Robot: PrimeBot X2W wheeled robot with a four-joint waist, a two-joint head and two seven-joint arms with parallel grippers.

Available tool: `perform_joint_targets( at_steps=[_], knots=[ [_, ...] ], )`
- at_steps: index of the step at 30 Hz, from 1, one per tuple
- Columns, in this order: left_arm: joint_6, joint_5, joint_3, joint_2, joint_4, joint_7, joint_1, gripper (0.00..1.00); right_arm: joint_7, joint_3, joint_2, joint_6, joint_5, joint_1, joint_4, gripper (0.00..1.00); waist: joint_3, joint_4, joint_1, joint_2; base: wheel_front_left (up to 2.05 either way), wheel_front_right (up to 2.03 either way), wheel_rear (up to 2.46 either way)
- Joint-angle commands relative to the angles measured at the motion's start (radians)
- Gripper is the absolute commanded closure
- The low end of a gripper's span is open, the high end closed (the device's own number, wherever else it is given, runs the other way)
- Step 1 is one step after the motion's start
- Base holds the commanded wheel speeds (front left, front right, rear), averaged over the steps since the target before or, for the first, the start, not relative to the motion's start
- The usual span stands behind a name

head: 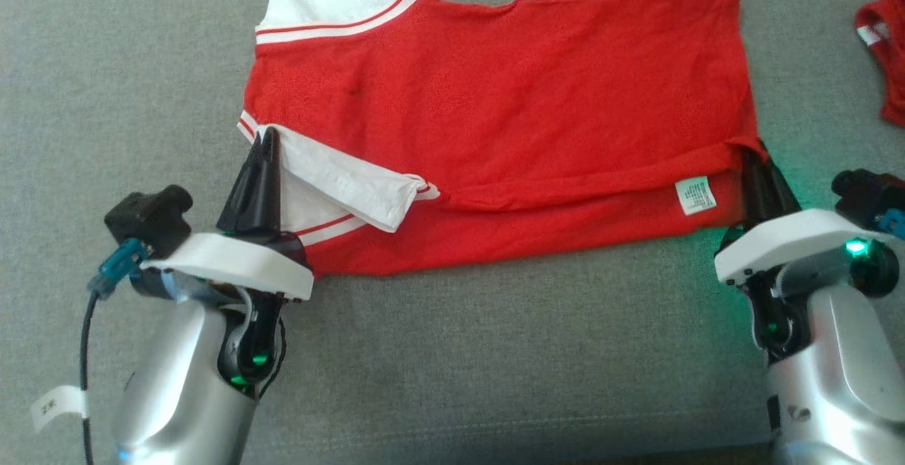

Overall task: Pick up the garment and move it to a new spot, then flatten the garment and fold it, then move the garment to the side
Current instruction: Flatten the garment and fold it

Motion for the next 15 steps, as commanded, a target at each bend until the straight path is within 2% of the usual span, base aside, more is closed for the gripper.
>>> perform_joint_targets(
  at_steps=[1,2,9,15],
  knots=[
    [-0.009,0.006,0.031,0.005,-0.012,-0.013,-0.035,0.06,-0.022,0.024,-0.008,0.007,-0.005,-0.037,-0.023,0.00,-0.001,-0.002,0.0000,0.0000,0.00,0.00,0.00],
    [-0.011,0.006,0.035,0.001,-0.007,-0.015,-0.035,0.00,-0.030,0.025,-0.008,0.007,-0.004,-0.041,-0.022,0.00,-0.002,-0.002,0.0000,0.0000,0.00,0.00,0.00],
    [-0.019,0.006,0.069,-0.005,-0.043,-0.020,0.028,0.00,-0.080,0.004,-0.008,0.007,-0.009,-0.031,-0.055,0.00,-0.018,0.002,0.0000,0.0000,0.00,0.00,0.00],
    [-0.008,-0.014,0.075,0.012,-0.167,0.013,0.225,0.00,-0.099,-0.040,-0.007,0.007,-0.036,0.053,-0.179,0.00,-0.040,0.008,0.0000,0.0000,0.00,0.00,0.00]
  ],
)
